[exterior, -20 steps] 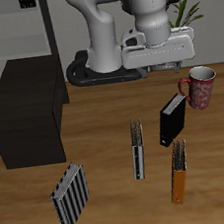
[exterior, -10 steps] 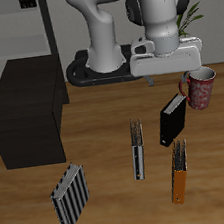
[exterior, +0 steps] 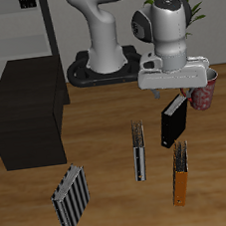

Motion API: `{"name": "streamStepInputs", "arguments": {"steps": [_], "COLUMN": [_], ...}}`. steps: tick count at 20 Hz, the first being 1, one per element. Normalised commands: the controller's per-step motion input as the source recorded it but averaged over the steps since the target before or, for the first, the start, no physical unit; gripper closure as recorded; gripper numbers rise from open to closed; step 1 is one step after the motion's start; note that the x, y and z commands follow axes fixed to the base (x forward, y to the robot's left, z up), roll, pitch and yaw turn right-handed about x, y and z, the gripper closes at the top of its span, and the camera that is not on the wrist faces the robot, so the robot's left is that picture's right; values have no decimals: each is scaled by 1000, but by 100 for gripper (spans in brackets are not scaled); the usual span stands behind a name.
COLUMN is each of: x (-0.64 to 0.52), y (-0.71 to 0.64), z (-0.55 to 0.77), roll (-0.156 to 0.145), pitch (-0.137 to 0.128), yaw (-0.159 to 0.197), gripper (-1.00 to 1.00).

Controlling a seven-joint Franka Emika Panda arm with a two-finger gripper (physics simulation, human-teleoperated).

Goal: Place the black book flat on top of the shelf

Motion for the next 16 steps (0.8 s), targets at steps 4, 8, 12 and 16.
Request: {"name": "streamStepInputs", "arguments": {"steps": [4,8,12,16], "x": [85,22,4,48], "y": [75,63,11,-120], "z": [-343,-225,-385,-37], "roll": [11,12,84,-8], "pitch": [33,32,65,-4], "yaw": [25,9,13,-7], "gripper": [-100,-100,100,100]}}
